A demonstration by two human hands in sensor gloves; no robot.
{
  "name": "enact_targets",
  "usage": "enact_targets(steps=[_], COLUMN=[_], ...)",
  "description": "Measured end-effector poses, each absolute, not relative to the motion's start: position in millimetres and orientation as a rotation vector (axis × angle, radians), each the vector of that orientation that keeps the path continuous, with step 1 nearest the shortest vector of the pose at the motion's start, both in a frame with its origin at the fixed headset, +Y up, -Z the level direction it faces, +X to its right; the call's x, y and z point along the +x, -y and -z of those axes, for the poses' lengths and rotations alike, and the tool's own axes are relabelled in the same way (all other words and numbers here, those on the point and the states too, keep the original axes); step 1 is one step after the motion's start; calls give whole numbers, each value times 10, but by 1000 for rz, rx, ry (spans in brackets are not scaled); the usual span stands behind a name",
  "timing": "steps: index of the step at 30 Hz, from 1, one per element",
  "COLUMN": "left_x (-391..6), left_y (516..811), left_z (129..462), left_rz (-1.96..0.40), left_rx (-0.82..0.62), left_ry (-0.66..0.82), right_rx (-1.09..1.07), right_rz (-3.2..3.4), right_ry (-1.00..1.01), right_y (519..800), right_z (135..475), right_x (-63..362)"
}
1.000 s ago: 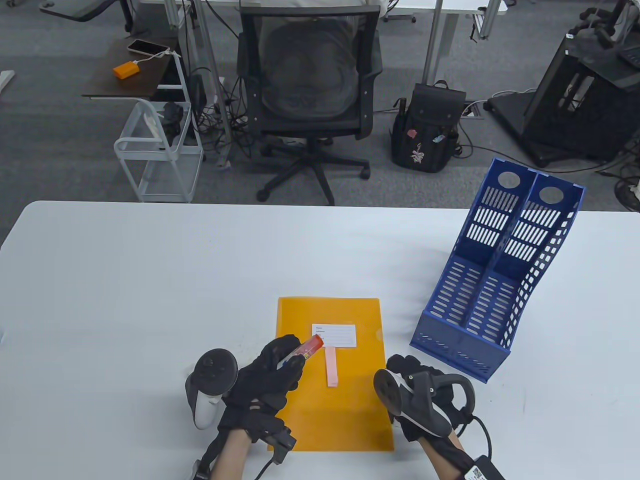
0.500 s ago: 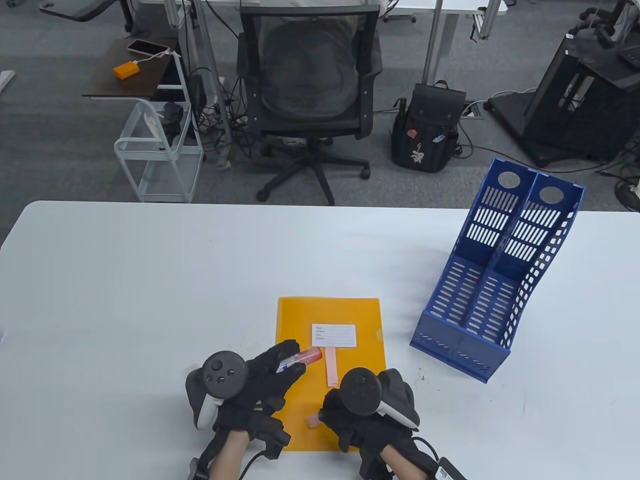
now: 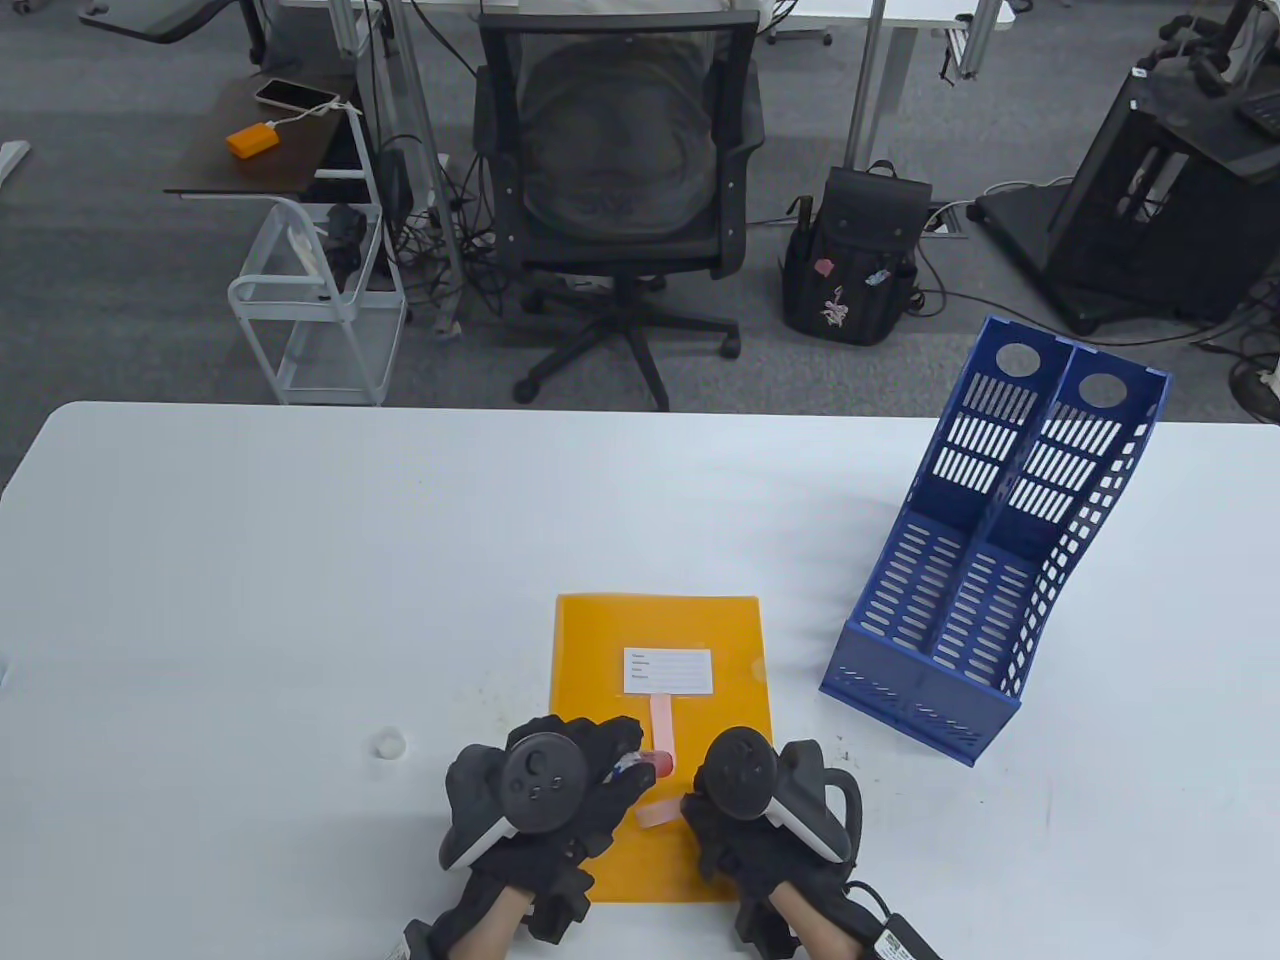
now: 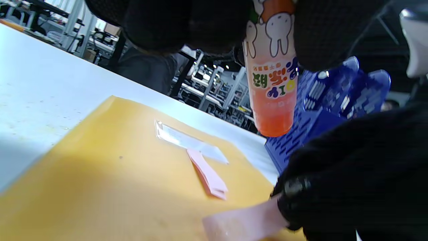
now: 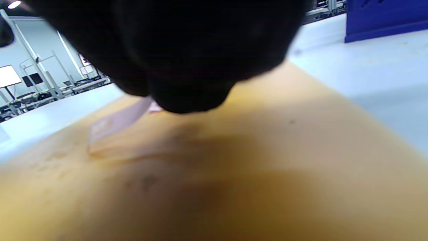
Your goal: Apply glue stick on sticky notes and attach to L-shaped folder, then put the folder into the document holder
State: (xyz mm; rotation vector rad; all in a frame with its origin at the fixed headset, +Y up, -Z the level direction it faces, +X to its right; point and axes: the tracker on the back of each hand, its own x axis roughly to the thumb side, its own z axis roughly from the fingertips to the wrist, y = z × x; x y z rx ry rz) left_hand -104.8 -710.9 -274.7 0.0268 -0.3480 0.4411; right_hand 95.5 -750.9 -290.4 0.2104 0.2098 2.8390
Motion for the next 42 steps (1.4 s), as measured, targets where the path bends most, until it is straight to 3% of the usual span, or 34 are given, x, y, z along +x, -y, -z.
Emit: enact_targets(steps=[18, 42], left_x=[-567, -470], left_y=[7315, 7332], left_z=[2700, 2682], left_rz=[-69, 25], left_rx=[-11, -18], left_ry=[392, 384], right_rx=[207, 232], right_rz=[-2914, -3080], right_ry=[-228, -157], right_y=[7524, 7541], right_z=[2899, 2858], right_x=[900, 788])
